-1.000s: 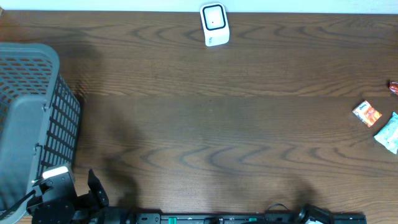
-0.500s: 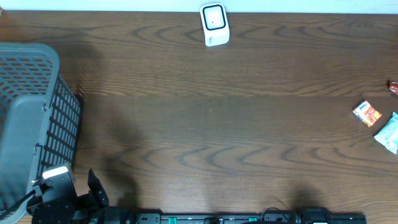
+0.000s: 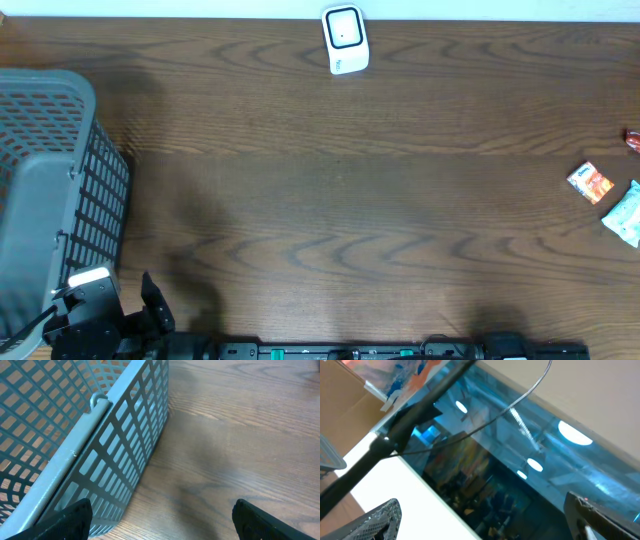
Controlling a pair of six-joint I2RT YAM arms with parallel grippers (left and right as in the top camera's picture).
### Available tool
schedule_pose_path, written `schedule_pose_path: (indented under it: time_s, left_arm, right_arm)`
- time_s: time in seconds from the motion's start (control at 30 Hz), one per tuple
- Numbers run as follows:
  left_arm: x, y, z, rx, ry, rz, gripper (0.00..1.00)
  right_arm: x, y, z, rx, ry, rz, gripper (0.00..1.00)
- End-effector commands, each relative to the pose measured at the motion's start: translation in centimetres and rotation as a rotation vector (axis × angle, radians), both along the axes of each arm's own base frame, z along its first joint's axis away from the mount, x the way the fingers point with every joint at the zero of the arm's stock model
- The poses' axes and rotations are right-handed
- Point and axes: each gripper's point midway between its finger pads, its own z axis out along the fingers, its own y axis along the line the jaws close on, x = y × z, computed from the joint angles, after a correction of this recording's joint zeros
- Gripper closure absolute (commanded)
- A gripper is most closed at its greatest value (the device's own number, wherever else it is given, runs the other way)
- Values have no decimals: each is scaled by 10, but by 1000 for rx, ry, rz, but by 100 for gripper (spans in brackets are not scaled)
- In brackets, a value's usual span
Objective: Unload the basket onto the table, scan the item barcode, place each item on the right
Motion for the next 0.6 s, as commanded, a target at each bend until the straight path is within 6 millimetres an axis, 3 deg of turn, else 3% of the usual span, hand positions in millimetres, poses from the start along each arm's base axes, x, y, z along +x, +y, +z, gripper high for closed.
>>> schedule_pose_path:
  time_s: [0.0,0.13,0.27,0.57]
  left_arm:
    - [-1,1,0,-3,-4,7,10]
    - [-1,1,0,-3,-4,7,10]
    - [-1,1,0,-3,-4,7,10]
    - [-1,1,0,-3,-4,7,10]
  right_arm:
    - [29,4,5,65,97,49,1]
    - [65,14,16,46,122,94,1]
    - [97,16,4,51,216,99,1]
    - [135,27,-13,34,249,158,1]
